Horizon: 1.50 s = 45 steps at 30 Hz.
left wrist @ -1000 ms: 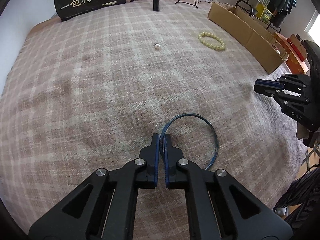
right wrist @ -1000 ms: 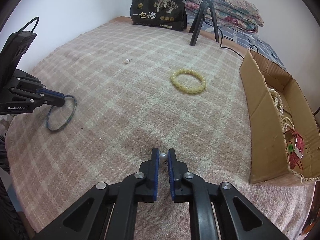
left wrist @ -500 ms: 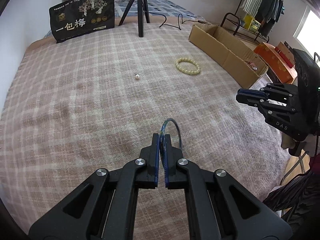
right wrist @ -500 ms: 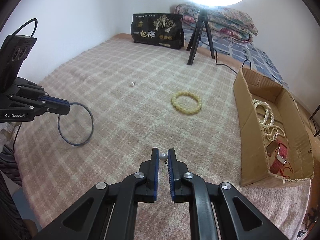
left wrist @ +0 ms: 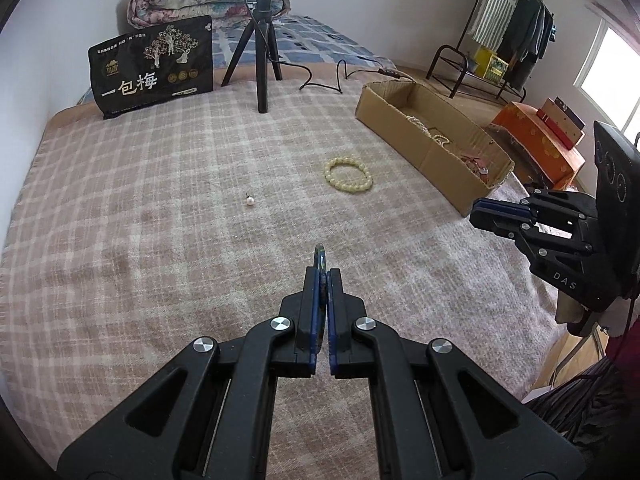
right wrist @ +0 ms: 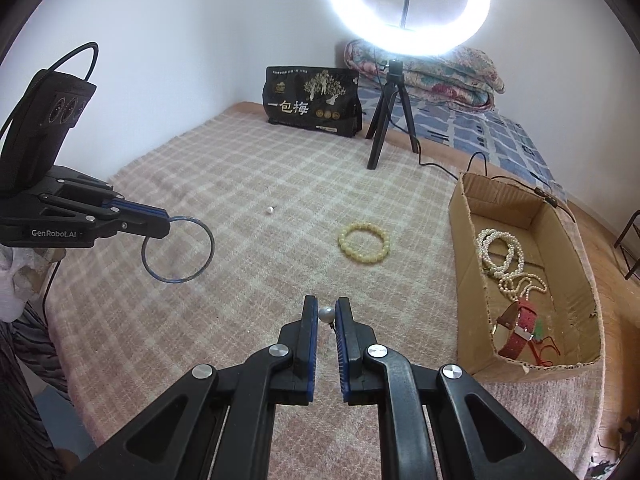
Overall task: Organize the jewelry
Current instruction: 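Carry the bangle in the left tool into the box while the right tool carries the earring there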
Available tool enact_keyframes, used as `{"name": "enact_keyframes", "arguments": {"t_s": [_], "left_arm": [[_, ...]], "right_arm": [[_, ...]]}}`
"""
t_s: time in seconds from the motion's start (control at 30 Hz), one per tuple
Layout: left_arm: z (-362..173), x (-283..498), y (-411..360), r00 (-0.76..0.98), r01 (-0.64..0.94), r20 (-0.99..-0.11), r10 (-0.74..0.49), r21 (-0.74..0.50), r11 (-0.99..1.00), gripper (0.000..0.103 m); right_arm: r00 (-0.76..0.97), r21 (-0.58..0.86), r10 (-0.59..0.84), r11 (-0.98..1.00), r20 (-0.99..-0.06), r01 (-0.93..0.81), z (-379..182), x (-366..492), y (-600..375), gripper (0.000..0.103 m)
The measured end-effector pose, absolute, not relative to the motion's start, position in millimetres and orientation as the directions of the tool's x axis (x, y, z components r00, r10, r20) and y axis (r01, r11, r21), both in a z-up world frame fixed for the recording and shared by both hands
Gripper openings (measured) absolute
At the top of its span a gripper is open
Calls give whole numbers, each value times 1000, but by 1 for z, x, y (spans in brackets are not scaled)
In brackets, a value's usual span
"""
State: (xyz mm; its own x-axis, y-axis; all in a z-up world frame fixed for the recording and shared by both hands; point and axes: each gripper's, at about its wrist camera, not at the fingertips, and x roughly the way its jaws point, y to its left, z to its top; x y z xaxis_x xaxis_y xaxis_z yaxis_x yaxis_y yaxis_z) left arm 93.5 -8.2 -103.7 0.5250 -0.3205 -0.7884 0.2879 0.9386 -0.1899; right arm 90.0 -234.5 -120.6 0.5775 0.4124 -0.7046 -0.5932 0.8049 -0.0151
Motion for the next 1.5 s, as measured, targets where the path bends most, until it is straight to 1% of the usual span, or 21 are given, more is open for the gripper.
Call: {"name": "enact_keyframes", "arguments": {"t_s": [0.43,0.83,1.03,1.5], "left_arm": [[-80,113,-30,551,309,-749,-367,-225,924,1],[-62,137,-59,568,334,-714,-410,-255,907,1],[-58,155,-74,565,345,-705,-429,-270,899,1],[-42,206,-116,595,381,-666,-449,-257,888,1]], "right_arm": [[638,-12,391,847,-663,-531,-99,92,-269,6],[692,3,335,901,-639,-433,-84,102,-314,7],[706,13,297,926,-643,-378,-83,111,-336,7],[720,47,219,967,-659,-251,-92,137,-379,7]]}}
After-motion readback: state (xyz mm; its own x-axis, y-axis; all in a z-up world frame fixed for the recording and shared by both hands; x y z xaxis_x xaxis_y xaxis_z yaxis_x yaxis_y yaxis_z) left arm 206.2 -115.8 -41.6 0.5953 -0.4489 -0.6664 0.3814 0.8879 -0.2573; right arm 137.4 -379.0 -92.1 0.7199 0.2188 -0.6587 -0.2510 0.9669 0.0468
